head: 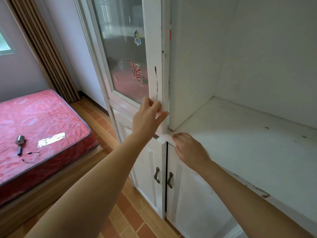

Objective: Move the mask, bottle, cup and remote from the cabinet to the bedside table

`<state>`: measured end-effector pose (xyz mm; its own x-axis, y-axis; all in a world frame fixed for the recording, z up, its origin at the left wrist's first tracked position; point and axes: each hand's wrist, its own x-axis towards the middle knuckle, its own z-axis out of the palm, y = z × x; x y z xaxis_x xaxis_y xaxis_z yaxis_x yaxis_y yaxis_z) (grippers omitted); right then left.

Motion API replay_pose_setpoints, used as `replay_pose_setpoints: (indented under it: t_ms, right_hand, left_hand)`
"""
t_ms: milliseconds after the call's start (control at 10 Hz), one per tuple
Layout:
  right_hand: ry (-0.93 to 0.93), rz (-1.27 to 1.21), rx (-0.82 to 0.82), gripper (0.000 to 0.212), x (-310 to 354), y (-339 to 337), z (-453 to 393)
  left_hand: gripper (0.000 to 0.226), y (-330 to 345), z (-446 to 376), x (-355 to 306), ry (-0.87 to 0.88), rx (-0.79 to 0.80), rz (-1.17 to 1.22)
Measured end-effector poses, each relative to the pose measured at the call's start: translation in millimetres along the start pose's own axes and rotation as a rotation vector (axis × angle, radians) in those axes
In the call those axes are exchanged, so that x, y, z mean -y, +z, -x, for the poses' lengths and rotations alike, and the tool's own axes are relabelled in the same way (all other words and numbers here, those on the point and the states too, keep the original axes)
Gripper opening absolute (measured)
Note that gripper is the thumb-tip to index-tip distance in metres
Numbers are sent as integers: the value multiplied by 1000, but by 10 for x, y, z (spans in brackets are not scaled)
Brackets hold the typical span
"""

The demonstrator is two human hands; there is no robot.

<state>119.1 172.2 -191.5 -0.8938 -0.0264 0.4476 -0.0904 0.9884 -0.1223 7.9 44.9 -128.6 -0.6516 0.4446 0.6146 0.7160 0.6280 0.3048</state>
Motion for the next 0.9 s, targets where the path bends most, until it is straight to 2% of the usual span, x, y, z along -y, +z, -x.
replay_pose_setpoints:
  t_ms: [500,600,800,900]
  right_hand:
    - [38,-46,38,37,-5,-13,28]
    - [44,-68,66,40,-6,-20,37]
    - [108,-66,223,48,83,-120,45]
    - [161,-52,231,47,193,-208,42]
  left_hand:
    - [30,111,-135,-96,-15,34,3]
    - [31,73,-98,-43,7,85,-36]
    - [41,-116,61,176,84,203,-99]
    - [41,-219,140,337,135,243,-120]
